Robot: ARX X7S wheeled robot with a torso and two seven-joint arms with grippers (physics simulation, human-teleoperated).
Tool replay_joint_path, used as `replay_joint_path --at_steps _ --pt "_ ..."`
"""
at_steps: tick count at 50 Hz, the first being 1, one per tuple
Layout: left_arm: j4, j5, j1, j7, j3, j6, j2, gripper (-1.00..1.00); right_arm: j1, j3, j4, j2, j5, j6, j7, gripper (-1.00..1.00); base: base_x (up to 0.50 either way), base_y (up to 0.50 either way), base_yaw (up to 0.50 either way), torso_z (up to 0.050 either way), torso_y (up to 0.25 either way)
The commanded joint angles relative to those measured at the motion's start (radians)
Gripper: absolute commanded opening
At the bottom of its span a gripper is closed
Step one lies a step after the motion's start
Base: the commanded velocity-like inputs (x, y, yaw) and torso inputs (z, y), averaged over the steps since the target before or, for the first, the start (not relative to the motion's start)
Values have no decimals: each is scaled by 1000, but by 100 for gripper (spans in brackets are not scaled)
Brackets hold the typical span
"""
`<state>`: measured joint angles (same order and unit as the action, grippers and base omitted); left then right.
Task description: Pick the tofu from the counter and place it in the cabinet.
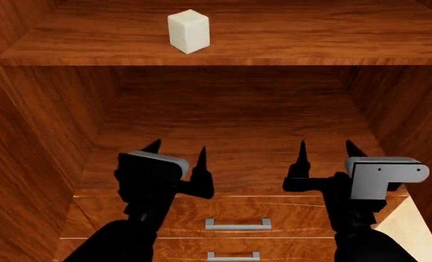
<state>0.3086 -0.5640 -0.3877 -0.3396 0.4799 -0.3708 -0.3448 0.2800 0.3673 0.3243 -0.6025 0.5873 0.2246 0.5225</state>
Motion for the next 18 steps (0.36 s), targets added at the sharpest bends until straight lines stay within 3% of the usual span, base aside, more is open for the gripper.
replay_joint_path --at_steps 1,18 --pt "17 77 14 -30 11 29 -26 100 -18 51 13 18 -2 -7 -42 100 0 0 0 0 0" --pt "-13 64 48 -53 -74 75 -76 100 -11 85 91 30 27 11 -62 100 0 0 0 0 0"
